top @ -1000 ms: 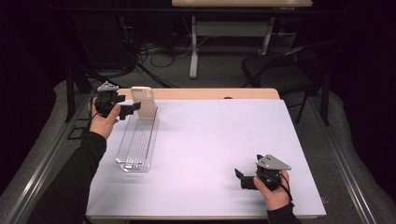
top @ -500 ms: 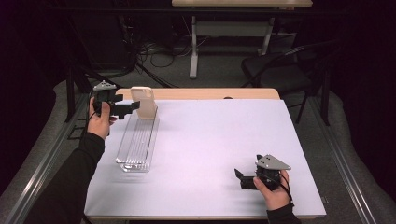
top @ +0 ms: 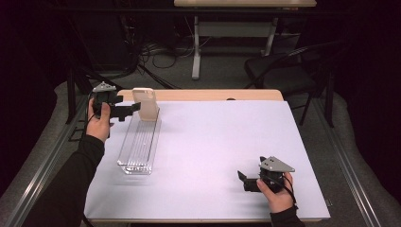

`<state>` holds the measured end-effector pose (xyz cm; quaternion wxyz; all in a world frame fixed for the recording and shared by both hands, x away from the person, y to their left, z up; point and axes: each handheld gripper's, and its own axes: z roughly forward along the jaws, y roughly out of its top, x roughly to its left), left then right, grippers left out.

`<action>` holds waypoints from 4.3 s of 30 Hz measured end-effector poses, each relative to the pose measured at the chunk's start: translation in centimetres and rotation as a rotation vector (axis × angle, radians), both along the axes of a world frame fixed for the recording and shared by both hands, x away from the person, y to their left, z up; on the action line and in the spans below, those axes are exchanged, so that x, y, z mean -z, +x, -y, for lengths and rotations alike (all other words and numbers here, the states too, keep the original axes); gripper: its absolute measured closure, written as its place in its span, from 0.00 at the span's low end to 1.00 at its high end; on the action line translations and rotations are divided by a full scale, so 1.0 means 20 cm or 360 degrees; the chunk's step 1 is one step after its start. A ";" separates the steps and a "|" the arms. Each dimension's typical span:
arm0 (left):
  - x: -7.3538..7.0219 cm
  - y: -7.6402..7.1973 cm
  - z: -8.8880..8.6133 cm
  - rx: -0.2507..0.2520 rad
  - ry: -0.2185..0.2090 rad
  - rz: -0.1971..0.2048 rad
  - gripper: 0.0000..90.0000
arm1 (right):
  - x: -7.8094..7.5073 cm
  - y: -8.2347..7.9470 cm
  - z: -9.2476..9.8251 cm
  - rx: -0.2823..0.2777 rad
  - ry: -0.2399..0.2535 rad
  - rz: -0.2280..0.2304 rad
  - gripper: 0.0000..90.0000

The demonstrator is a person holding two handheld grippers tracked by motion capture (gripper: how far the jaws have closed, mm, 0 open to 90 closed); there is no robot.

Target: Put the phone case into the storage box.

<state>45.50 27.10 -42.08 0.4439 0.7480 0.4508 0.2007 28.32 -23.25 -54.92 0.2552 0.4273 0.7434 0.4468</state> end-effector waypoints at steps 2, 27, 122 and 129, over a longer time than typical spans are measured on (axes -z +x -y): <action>0.00 0.00 0.00 0.0000 0.0002 -0.0002 0.17 | 0.00 0.00 0.00 -0.0001 0.0001 0.0001 0.00; -0.06 -0.18 0.04 0.0103 0.0013 -0.0023 0.17 | 0.00 0.01 -0.01 -0.0055 0.0005 -0.0007 0.00; 0.56 -0.74 0.68 0.0706 0.0019 -0.0001 0.17 | -0.03 -0.03 -0.04 -0.0108 -0.0016 0.0059 0.00; 0.57 -0.74 0.68 0.0705 0.0009 0.0003 0.17 | -0.03 -0.04 -0.04 -0.0118 -0.0026 0.0057 0.00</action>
